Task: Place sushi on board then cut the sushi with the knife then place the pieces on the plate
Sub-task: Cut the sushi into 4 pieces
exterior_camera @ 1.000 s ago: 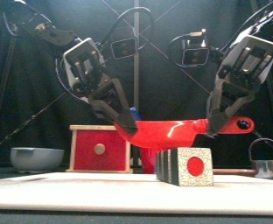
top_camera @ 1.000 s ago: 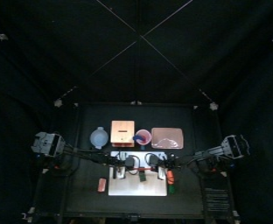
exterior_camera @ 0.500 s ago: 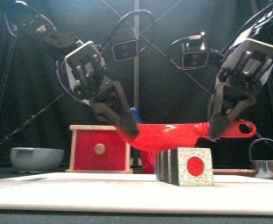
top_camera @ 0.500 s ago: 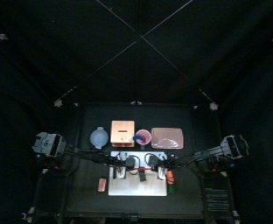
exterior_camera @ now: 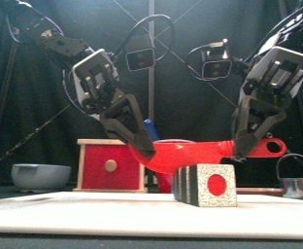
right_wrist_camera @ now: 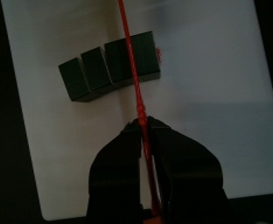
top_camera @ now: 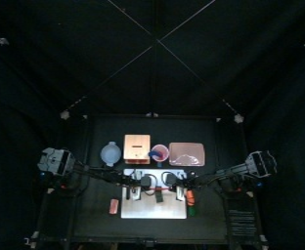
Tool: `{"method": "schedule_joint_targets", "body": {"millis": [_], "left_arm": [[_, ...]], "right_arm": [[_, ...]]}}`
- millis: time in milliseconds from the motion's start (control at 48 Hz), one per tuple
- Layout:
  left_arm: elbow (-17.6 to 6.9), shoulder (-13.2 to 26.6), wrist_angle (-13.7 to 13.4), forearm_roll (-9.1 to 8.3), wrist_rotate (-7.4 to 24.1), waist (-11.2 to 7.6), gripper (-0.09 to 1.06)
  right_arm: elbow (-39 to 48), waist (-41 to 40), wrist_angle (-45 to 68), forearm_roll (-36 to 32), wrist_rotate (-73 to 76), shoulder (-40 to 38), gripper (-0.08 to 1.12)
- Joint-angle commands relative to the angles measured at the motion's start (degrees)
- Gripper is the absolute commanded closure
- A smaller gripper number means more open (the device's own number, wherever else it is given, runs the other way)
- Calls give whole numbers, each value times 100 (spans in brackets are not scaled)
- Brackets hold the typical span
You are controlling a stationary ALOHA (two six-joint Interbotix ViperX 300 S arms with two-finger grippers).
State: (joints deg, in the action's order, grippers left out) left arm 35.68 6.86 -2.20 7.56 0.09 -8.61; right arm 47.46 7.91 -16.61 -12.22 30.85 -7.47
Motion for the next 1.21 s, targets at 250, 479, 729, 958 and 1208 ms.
{"method": "schedule_joint_targets", "body": {"millis": [250, 479, 729, 958, 1208], "left_arm": [[-114, 185, -18, 0, 18, -79, 53], [-149, 352, -18, -9, 26, -62, 53], [-158, 352, -70, -167, 26, 114, 53], [-167, 299, -70, -413, 26, 343, 53], [-176, -9, -237, -448, 18, 360, 53]], "right_arm": [[-26, -114, -79, 9, 18, 193, 65], [9, -220, -79, -18, 9, 360, 65], [35, -448, -158, -105, 9, 290, 65], [-44, -642, -229, -281, 0, 255, 65], [-193, -589, -598, -308, -18, -123, 65]]}}
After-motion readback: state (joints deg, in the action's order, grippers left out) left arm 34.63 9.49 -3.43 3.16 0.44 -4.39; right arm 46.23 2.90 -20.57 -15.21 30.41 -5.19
